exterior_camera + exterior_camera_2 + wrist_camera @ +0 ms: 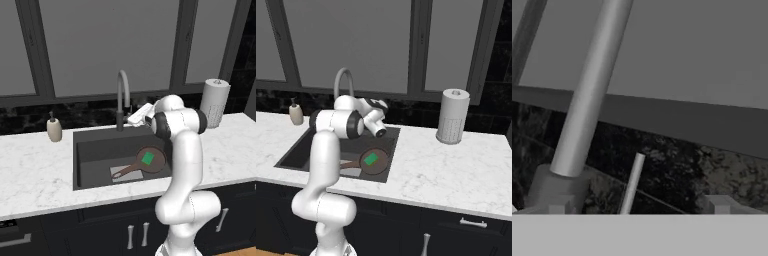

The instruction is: Pick the pan and sponge and place them into the sink. Then turn on the water.

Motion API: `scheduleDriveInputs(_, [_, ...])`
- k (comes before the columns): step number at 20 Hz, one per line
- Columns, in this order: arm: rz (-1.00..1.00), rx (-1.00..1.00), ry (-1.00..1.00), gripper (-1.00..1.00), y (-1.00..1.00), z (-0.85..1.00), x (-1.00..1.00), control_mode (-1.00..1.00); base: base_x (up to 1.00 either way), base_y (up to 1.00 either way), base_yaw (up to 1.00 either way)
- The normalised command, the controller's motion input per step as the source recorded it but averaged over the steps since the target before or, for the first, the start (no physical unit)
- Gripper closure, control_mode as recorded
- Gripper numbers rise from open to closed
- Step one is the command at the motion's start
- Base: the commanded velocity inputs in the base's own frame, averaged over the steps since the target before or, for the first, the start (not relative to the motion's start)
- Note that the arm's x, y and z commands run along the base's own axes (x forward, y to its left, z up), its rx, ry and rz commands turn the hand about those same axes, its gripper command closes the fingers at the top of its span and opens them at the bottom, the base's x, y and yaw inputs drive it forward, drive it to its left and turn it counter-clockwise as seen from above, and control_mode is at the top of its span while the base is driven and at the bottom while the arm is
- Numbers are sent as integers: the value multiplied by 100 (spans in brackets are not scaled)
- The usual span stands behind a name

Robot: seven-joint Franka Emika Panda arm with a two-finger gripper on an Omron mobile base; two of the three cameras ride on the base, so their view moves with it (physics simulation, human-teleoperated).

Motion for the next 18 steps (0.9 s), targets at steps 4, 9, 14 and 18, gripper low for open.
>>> scheduleDriveInputs(4, [-6, 0, 6, -100, 1, -13, 51, -100, 0, 0, 0])
scheduleDriveInputs(9, [-4, 0, 6, -100, 0, -21, 51, -100, 0, 0, 0])
scheduleDriveInputs(14, [-2, 3, 1, -100, 0, -11, 36, -100, 0, 0, 0])
scheduleDriveInputs(18, [-2, 6, 0, 100, -6, -3, 25, -100, 0, 0, 0])
